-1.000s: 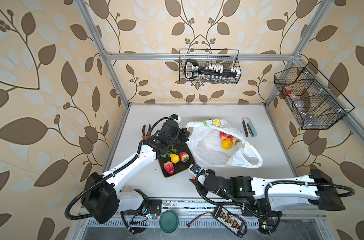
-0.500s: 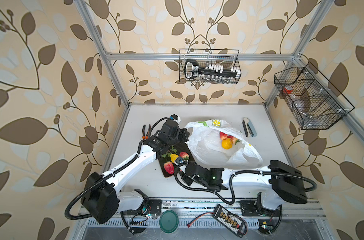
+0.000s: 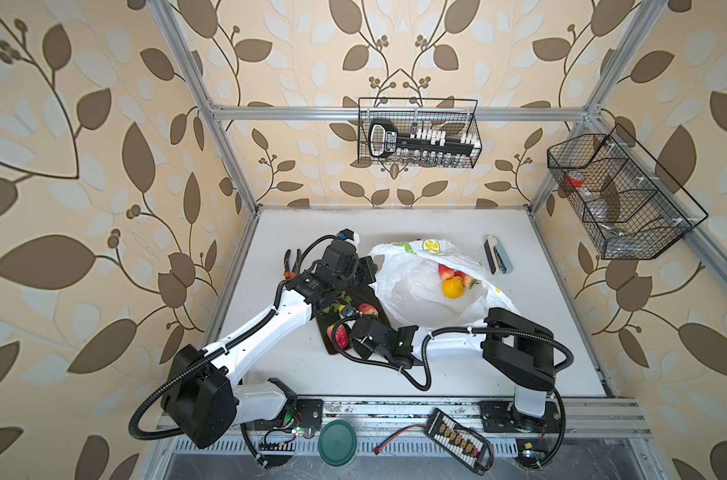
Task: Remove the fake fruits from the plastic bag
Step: 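Lower the cherry onto the black mat and open the right gripper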
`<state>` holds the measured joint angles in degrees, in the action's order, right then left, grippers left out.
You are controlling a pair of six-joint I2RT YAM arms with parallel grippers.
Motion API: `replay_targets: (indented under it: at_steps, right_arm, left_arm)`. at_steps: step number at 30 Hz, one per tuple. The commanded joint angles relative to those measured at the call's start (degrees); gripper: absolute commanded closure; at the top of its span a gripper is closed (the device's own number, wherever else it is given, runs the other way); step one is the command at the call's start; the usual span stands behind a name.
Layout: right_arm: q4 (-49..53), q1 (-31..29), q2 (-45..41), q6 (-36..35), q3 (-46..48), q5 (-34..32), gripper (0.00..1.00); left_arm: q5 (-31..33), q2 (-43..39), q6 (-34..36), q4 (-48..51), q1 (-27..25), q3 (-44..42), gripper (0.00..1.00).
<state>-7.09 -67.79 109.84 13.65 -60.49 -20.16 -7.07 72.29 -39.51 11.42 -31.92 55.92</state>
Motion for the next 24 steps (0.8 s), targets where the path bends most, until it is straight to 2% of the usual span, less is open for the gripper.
replay_targets:
  at_steps: [1, 7, 12, 19, 24]
  right_arm:
    - [0.5, 0.4, 1.3, 0.9, -2.1, -1.6, 0.53]
    - [0.4, 0.6, 0.4, 1.1, -1.8, -1.2, 0.38]
    - [0.3, 0.1, -5.2, 0.6, 0.4, -0.2, 0.31]
    - [2.1, -2.9, -19.2, -1.9, 8.4, 1.2, 0.31]
    - [7.0, -5.0, -31.4, 0.0, 14.8, 0.4, 0.35]
  left_arm:
    - [0.8, -2.0, 0.6, -0.5, -0.4, 1.2, 1.00]
    - [0.7, -2.0, 0.5, -0.5, -0.4, 1.2, 1.00]
    - [0.8, -1.9, 0.6, -0.5, -0.4, 1.3, 1.00]
    - [0.8, -1.8, 0.6, -0.6, -0.4, 1.4, 1.00]
    - [0.6, -1.7, 0.5, -1.1, -0.4, 1.4, 1.00]
